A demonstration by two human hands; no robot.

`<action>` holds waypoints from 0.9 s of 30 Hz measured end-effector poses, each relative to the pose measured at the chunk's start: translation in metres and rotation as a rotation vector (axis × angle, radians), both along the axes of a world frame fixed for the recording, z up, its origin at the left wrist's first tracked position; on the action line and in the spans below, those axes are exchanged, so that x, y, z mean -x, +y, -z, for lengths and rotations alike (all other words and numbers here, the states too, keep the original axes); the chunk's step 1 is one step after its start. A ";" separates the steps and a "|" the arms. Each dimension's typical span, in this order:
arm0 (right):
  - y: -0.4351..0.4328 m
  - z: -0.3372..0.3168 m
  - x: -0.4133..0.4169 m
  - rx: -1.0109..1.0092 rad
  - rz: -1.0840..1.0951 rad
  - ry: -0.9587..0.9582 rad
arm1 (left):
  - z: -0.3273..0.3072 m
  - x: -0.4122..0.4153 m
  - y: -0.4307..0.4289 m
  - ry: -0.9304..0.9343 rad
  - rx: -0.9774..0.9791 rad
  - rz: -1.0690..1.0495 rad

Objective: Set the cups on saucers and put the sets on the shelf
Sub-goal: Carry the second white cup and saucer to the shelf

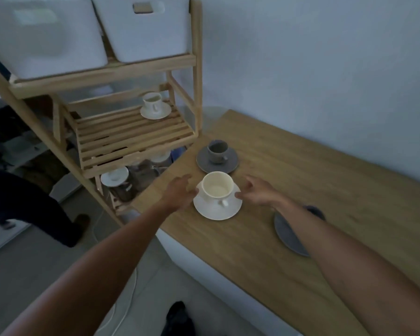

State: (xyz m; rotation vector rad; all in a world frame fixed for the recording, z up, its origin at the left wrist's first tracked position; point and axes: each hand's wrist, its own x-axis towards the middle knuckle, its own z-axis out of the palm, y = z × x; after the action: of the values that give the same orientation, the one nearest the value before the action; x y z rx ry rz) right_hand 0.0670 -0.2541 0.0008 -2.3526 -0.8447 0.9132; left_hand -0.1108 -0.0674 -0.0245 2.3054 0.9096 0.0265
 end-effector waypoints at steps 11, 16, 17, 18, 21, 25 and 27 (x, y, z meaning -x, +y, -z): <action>0.006 0.026 0.011 -0.130 -0.021 -0.015 | 0.029 -0.005 -0.011 0.012 0.019 0.078; 0.009 0.033 0.013 -0.173 0.006 0.005 | 0.028 -0.007 -0.011 -0.003 0.030 0.078; 0.010 0.033 0.013 -0.180 0.020 0.018 | 0.027 -0.007 -0.012 -0.007 0.031 0.070; 0.010 0.033 0.014 -0.190 0.041 0.039 | 0.026 -0.006 -0.011 -0.020 0.038 0.062; 0.011 0.029 0.014 -0.218 0.121 0.147 | 0.023 -0.004 -0.011 -0.111 0.121 0.024; 0.018 0.022 0.014 -0.256 0.149 0.250 | 0.016 0.002 -0.008 -0.191 0.213 0.002; 0.024 0.017 0.015 -0.277 0.131 0.267 | 0.011 0.006 -0.003 -0.227 0.232 -0.026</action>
State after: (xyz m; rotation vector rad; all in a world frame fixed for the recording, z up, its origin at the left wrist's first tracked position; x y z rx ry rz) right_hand 0.0524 -0.2298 -0.0157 -1.9712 -0.6545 0.9614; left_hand -0.1168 -0.0699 -0.0358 2.0279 0.7822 0.1810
